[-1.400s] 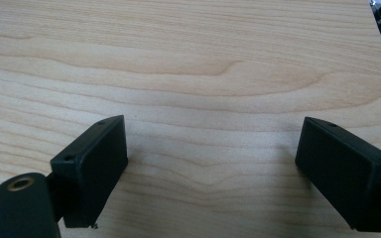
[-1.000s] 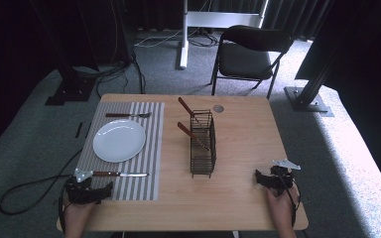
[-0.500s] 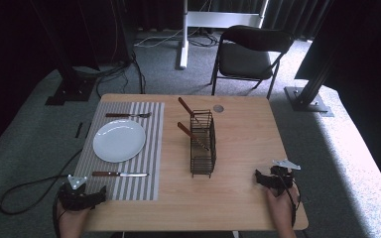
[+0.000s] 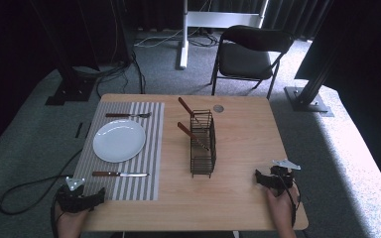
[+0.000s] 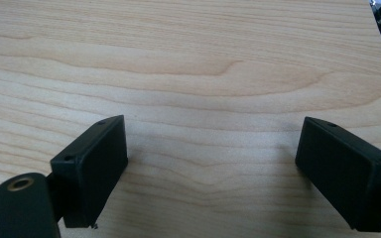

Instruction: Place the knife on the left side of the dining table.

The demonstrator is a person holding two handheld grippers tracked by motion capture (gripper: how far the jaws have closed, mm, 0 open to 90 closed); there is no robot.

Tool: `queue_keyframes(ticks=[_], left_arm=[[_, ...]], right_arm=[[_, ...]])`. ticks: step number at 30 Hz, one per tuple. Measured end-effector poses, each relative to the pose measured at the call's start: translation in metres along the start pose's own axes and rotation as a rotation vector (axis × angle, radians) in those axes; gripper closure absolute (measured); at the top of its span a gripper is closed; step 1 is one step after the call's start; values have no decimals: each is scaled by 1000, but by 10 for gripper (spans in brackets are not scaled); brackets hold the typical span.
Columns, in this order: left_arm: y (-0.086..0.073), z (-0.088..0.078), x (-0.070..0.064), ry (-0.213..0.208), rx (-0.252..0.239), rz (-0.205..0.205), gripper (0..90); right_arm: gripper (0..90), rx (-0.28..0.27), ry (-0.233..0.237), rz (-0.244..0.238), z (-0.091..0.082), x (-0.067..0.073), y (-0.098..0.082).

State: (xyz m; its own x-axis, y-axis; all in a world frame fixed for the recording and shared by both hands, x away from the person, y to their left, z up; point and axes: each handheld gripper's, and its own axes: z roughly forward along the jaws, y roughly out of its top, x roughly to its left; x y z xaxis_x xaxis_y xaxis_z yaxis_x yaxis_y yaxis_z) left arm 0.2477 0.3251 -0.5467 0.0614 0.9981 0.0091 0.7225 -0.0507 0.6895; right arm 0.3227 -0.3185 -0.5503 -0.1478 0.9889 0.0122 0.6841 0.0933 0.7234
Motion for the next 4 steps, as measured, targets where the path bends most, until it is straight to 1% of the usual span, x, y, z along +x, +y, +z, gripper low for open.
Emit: queue_keyframes(ticks=[4], left_arm=[[0,0,0,0,0,-1,0]], right_arm=[[121,0,0,0,0,0,0]])
